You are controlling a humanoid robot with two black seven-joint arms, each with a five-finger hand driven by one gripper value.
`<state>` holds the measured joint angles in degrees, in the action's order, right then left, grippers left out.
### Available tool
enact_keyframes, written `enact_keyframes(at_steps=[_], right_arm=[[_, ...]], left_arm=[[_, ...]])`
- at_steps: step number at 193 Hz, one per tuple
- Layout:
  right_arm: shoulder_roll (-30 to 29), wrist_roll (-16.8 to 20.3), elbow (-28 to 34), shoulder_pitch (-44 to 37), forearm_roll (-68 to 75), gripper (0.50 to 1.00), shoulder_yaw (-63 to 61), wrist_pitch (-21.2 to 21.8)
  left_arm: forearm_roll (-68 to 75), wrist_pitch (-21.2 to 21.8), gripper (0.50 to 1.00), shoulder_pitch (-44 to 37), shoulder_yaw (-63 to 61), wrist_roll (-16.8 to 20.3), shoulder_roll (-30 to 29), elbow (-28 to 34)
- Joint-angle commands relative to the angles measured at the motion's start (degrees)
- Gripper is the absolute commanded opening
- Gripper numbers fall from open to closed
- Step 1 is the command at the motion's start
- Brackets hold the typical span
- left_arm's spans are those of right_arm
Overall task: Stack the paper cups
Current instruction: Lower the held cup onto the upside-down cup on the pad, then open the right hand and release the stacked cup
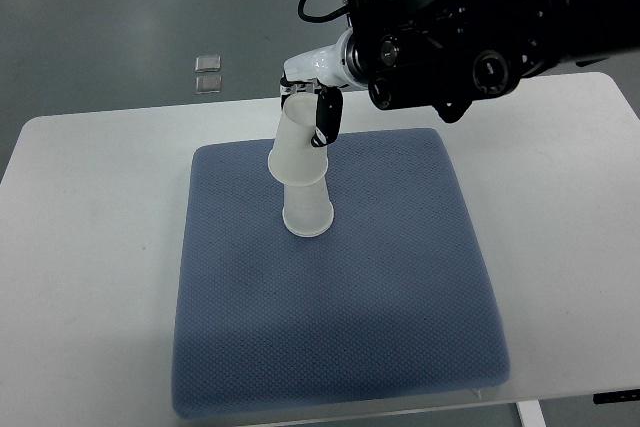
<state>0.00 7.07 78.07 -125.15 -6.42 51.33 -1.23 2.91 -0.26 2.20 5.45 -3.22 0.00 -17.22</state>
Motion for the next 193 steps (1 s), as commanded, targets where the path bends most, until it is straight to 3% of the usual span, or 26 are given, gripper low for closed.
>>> enact_keyframes(at_steps=[1, 123, 193], right_arm=[[0.0, 0.05, -0.02, 0.17, 0.0, 0.742, 0.0, 0.0], [0.0, 0.05, -0.11, 1.66, 0.0, 0.752, 0.0, -0.18], [0.0, 0.05, -0.9, 3.25, -0.09, 0.789, 0.18, -0.88]], left_arm=[[0.08, 0.0, 1.0, 0.0, 0.0, 0.05, 0.0, 0.0], [0.08, 0.0, 1.0, 0.0, 0.0, -0.04, 0.0, -0.18], [0.08, 0.0, 1.0, 0.0, 0.0, -0.04, 0.0, -0.27]])
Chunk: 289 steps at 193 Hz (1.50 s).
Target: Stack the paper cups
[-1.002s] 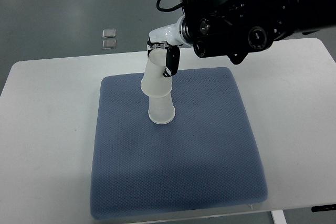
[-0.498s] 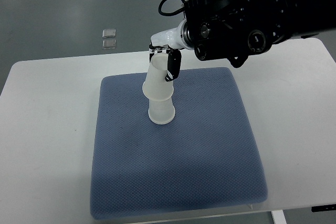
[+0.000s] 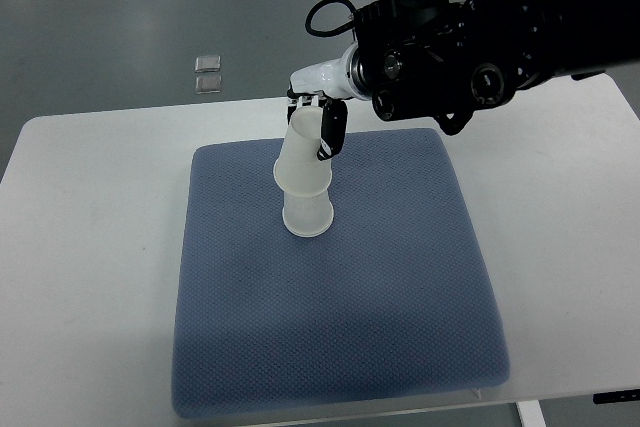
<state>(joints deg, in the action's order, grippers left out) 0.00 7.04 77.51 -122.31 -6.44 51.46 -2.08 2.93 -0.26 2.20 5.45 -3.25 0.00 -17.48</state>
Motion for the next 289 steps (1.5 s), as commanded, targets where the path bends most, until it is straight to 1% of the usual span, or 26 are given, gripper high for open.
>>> enact_keyframes(at_steps=[1, 24, 38, 46, 121, 138, 155, 159, 177, 191, 206, 225, 240, 242, 253, 268, 289], right_arm=[[0.0, 0.08, -0.34, 0.49, -0.06, 0.789, 0.04, -0.03], [0.0, 0.08, -0.78, 0.84, -0.06, 0.801, 0.04, -0.03], [0.0, 0.08, -0.96, 1.28, -0.06, 0.842, 0.04, -0.03], [0.0, 0.08, -1.05, 1.37, -0.06, 0.85, 0.04, -0.03], [0.0, -0.1, -1.14, 1.46, 0.11, 0.858, -0.13, -0.38], [0.0, -0.36, -1.75, 1.98, 0.73, 0.858, -0.4, -1.87], [0.0, -0.8, -3.25, 4.27, 4.51, 0.858, -2.77, -5.21], [0.27, -1.24, -3.77, 5.06, 5.65, 0.858, -4.0, -6.18], [5.36, -3.26, -6.67, 11.38, 10.83, 0.858, -12.34, -9.78], [8.44, -3.52, -9.22, 15.96, 12.86, 0.858, -18.5, -11.72], [12.65, -4.4, -12.56, 23.07, 14.26, 0.858, -26.93, -13.91], [16.7, -6.16, -15.2, 30.02, 16.11, 0.858, -37.75, -14.35], [19.77, -8.18, -17.57, 38.71, 19.62, 0.858, -49.69, -14.26], [19.78, -8.18, -17.57, 38.72, 19.63, 0.858, -49.7, -14.26], [20.57, -10.03, -19.41, 44.51, 21.56, 0.858, -57.78, -14.26], [20.57, -11.96, -21.35, 50.4, 21.82, 0.858, -64.99, -14.0], [19.95, -14.16, -23.72, 56.83, 21.82, 0.858, -71.15, -13.56]], left_arm=[[-0.03, 0.0, 1.0, 0.0, 0.0, 0.09, 0.0, -0.01], [-0.03, 0.0, 1.0, 0.0, 0.0, 0.0, 0.0, 0.16], [-0.03, 0.0, 1.0, 0.0, 0.0, 0.0, 0.0, 0.16], [-0.03, 0.0, 1.0, 0.0, 0.0, 0.0, 0.0, 0.16], [-0.03, 0.0, 1.0, 0.0, 0.0, 0.0, 0.0, 0.25], [-0.03, 0.0, 1.0, 0.0, 0.09, 0.09, 0.0, 0.25], [-0.03, 0.09, 1.0, -0.09, 0.09, 0.0, 0.0, 0.34], [-0.03, 0.09, 1.0, -0.09, 0.09, 0.0, 0.0, 0.34], [-0.03, 0.09, 1.0, -0.09, 0.09, 0.0, 0.0, 0.34], [-0.03, 0.09, 1.0, -0.09, 0.0, 0.0, 0.0, 0.34], [-0.03, 0.0, 1.0, -0.09, 0.0, 0.0, 0.0, 0.34], [-0.03, 0.0, 1.0, -0.09, 0.0, 0.0, 0.0, 0.34], [-0.03, 0.0, 1.0, -0.09, -0.08, 0.0, 0.0, 0.25], [-0.03, 0.0, 1.0, -0.09, -0.09, 0.0, 0.0, 0.25], [-0.03, 0.0, 1.0, -0.09, -0.09, 0.0, 0.0, 0.08], [-0.03, 0.0, 1.0, -0.09, -0.09, 0.0, 0.0, -0.01], [-0.03, 0.0, 1.0, -0.09, -0.09, 0.0, 0.0, -0.01]])
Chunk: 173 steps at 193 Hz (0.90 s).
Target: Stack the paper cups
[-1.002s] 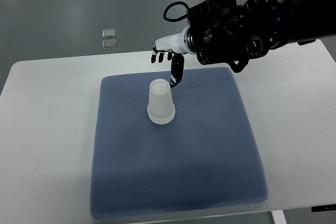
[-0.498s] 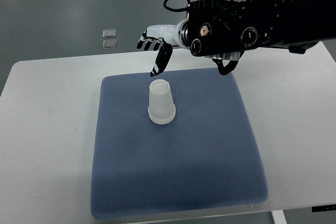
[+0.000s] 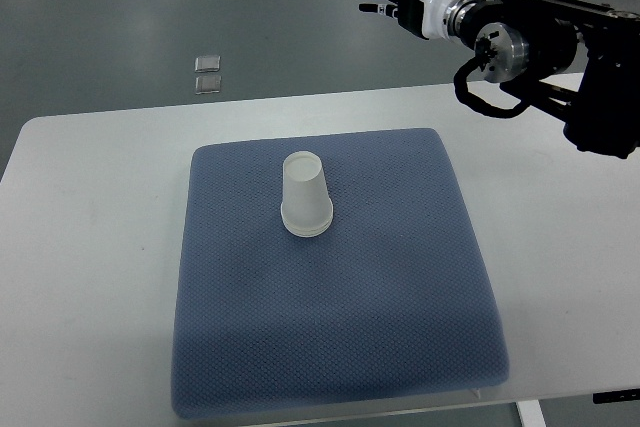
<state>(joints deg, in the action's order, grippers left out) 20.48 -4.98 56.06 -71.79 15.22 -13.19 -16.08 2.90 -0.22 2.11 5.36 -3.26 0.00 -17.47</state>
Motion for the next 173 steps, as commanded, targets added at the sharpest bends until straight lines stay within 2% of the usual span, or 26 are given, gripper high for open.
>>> enact_keyframes(at_steps=[1, 24, 55, 74, 86, 107, 133, 173], right_arm=[[-0.61, -2.4, -2.45, 6.93, 0.16, 0.858, -7.19, 0.44], [-1.76, -4.86, -4.03, 12.46, 0.16, 0.86, -14.49, 3.16], [-5.19, -6.01, -6.84, 16.86, 0.08, 0.86, -18.36, 7.65], [-6.68, -7.5, -10.27, 18.8, 0.08, 0.868, -18.36, 12.83], [-7.91, -8.64, -13.69, 20.29, 0.16, 0.868, -18.45, 18.01], [-9.4, -9.17, -17.21, 22.13, 0.16, 0.87, -18.45, 22.32], [-10.9, -9.96, -20.55, 23.72, 0.25, 0.868, -19.15, 24.61], [-11.6, -10.4, -21.96, 25.3, 0.16, 0.87, -22.84, 24.96]], left_arm=[[0.0, -0.04, 1.0, 0.0, 0.0, 0.0, 0.0, -0.02], [0.0, 0.04, 1.0, 0.0, 0.0, 0.0, 0.0, -0.02], [0.0, 0.04, 1.0, 0.0, 0.0, 0.0, 0.0, -0.28], [0.0, 0.04, 1.0, 0.0, 0.0, 0.0, 0.0, -0.28], [0.0, -0.04, 1.0, 0.0, 0.0, 0.0, 0.0, -0.37], [0.0, 0.04, 1.0, 0.0, 0.0, 0.0, 0.0, -0.28], [0.09, -0.04, 1.0, 0.0, 0.0, 0.0, 0.0, -0.37], [0.09, -0.04, 1.0, 0.0, 0.0, 0.0, 0.0, -0.37]])
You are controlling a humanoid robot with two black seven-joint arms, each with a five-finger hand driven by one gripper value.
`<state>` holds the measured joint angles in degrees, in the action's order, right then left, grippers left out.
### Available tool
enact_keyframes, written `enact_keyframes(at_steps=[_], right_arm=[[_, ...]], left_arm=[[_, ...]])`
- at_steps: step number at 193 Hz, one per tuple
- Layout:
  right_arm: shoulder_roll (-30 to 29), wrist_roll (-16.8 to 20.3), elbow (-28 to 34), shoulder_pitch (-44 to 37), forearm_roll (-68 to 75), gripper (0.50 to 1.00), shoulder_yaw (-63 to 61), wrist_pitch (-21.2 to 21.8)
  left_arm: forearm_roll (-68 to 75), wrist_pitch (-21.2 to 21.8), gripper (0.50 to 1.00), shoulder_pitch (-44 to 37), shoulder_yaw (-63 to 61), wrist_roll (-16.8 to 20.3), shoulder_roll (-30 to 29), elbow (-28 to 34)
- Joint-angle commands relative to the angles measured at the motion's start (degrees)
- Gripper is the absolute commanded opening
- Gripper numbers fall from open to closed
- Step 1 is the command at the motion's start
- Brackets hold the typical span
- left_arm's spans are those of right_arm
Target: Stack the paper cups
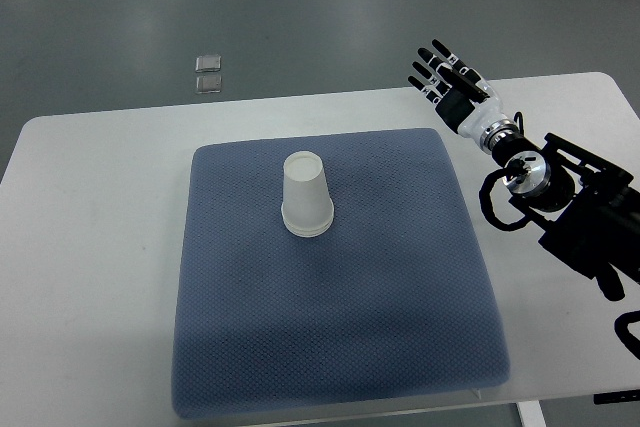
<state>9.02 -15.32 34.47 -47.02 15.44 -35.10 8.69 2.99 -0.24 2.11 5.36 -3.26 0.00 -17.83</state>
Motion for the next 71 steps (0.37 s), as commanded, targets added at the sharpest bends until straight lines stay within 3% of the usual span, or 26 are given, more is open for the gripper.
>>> enact_keyframes(at_steps=[1, 71], right_arm=[[-0.14, -0.06, -0.37, 0.53, -0.06, 0.87, -0.94, 0.19], [-0.14, -1.29, -1.07, 0.53, -0.06, 0.872, -1.11, 0.19]], left_arm=[[0.0, -0.03, 1.0, 0.0, 0.01, 0.01, 0.0, -0.01], [0.0, -0.03, 1.0, 0.0, 0.01, 0.01, 0.0, -0.01]])
